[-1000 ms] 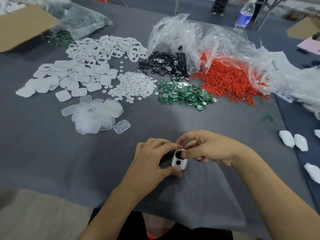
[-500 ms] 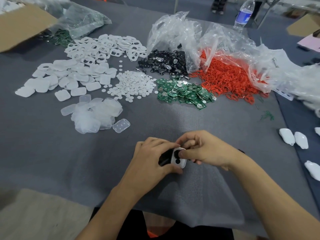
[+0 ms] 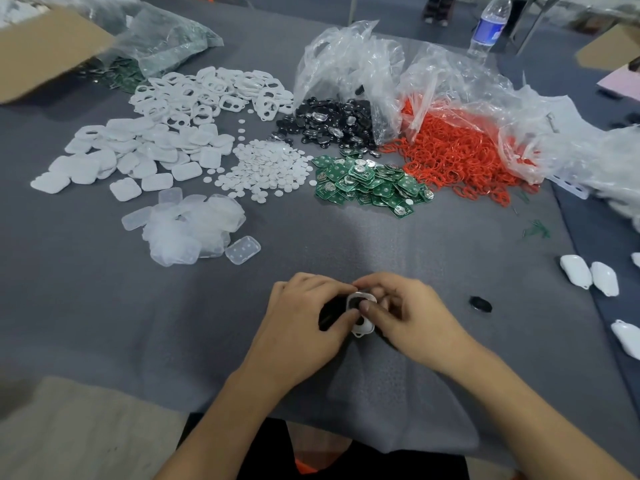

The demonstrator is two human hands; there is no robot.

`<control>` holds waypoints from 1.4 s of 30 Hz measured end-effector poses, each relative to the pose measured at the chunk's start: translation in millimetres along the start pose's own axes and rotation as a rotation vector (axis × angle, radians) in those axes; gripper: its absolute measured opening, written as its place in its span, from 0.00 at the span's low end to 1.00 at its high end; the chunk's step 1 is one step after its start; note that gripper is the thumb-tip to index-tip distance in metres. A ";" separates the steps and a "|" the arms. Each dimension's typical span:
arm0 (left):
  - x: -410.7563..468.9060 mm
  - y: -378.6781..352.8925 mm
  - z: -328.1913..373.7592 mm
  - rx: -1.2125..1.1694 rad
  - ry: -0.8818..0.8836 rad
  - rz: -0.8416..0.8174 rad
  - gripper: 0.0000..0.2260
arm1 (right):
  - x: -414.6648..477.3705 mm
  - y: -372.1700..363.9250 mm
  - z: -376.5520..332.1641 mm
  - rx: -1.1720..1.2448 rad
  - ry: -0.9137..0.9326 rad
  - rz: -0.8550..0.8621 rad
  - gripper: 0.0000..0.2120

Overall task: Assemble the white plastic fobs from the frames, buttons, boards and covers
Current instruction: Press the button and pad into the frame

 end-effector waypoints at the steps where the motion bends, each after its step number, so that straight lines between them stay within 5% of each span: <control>1: 0.2 0.8 0.0 -0.008 0.008 0.001 0.13 | -0.8 -0.6 -1.4 -0.029 0.007 0.003 0.10; 12: 11.3 -2.4 -10.4 -0.204 0.179 -0.045 0.05 | -18.7 1.7 0.8 0.227 0.009 0.169 0.15; 20: 8.8 -6.1 -13.4 -0.344 0.167 -0.111 0.07 | -15.6 1.5 7.7 0.483 -0.050 0.169 0.08; 26: 10.6 -5.6 -11.8 -0.281 0.142 -0.112 0.08 | -33.3 11.7 -30.1 -0.169 0.287 0.363 0.11; 32: 6.0 -6.8 -10.9 -0.173 0.095 -0.143 0.19 | -38.2 4.6 -29.4 -0.236 0.272 0.359 0.11; 42: 4.4 -3.5 -4.2 -0.057 0.046 -0.103 0.22 | -21.7 7.1 -19.2 -0.250 0.063 0.242 0.14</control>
Point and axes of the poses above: each hand's wrist, its own x-axis towards the middle knuckle, its own y-axis out of the back of the hand, z = x × y, the point moved 10 cm from there along x, towards the middle knuckle, and after that the axes turned 5 degrees about -z, right-handed, at the moved point
